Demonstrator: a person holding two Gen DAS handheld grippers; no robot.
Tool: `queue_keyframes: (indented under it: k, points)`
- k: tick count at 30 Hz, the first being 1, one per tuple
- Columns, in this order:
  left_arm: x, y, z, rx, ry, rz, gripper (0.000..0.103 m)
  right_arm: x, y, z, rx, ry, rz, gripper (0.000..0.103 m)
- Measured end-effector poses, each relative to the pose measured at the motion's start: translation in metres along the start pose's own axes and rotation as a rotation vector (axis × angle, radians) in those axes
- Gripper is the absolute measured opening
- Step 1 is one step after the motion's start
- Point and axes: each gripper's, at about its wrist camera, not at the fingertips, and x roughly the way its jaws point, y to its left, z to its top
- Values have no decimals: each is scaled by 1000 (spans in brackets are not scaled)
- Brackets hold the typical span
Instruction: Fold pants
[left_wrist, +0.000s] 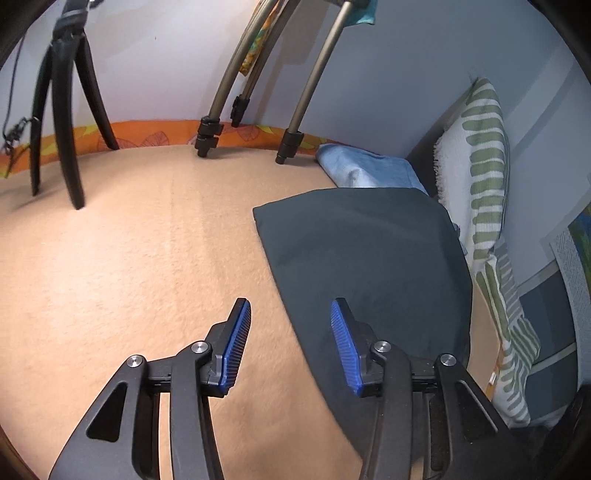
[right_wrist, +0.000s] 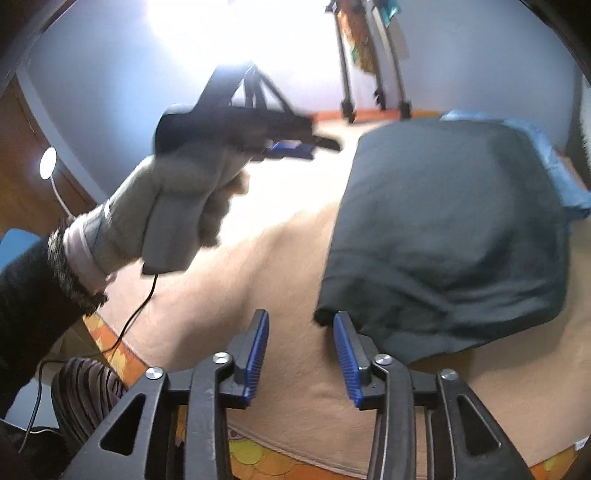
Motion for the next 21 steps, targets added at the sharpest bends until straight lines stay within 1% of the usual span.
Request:
queue_keyframes:
  k: [1,2,5,7,9,12,13,14,15,16,17,18,19,21]
  points:
    - [-4,0,0,7,0,8,44,-4,-4,2,7,-19,-9,53]
    - [-9,-1,1,14,0,17,44,-12,-10,5,19,-48,-21,60]
    - [-29,-3,11,26,-15,48,44,-30,-25,15,52,-103,-55,62]
    - [-41,-7,19,38,-27,61,44,-45,-37,21,74,-141,-68,66]
    - [-59,-16,30,74,-55,84,44,-53,-44,27,87,-171,-79,72]
    - [-80,-28,44,98,-84,102,44,-73,-61,39,98,-224,-104,75]
    - [-88,-33,49,100,-95,103,44,-80,-66,42,100,-237,-108,75]
    - [-93,-35,52,98,-104,101,44,-83,-70,46,102,-247,-108,78]
    - [-101,-39,55,90,-123,91,46,-90,-76,51,103,-263,-105,82]
    - [-104,-41,56,85,-133,81,50,-95,-82,57,99,-274,-105,85]
    - [-110,-44,55,80,-151,65,57,-100,-87,61,93,-278,-109,87]
    - [-111,-46,53,76,-162,61,60,-105,-94,67,87,-279,-113,88]
    - [-111,-47,50,70,-166,57,60,-103,-100,75,83,-275,-115,89]
    - [-103,-47,39,35,-153,24,60,-103,-120,89,83,-250,-106,95]
